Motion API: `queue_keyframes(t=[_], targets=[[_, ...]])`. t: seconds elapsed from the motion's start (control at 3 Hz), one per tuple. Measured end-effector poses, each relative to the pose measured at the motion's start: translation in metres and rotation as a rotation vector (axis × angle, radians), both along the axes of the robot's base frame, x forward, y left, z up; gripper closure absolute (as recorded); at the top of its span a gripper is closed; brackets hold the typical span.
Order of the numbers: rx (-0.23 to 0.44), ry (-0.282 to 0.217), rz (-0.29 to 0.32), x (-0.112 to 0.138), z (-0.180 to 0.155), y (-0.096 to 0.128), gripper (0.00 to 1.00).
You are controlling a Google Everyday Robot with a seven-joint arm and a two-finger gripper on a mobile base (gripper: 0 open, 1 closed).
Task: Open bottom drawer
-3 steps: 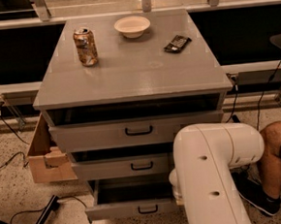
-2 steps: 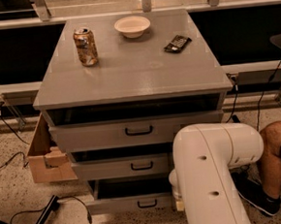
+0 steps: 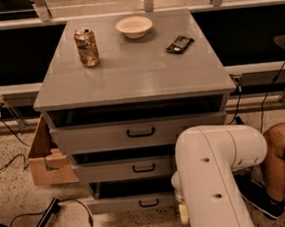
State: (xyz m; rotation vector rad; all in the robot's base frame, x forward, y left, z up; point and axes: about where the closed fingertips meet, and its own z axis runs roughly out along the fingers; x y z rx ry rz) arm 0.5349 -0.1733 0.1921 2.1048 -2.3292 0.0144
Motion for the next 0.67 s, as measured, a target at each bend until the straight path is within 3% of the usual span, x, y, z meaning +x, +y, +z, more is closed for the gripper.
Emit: queue_keyframes(t=[0.33, 0.67], targets=[[0.0, 0.003, 0.0, -0.0015, -0.0012, -0.0001, 0.15], [0.004, 0.012, -0.004, -0.0085, -0.0032, 0.0021, 0.37]])
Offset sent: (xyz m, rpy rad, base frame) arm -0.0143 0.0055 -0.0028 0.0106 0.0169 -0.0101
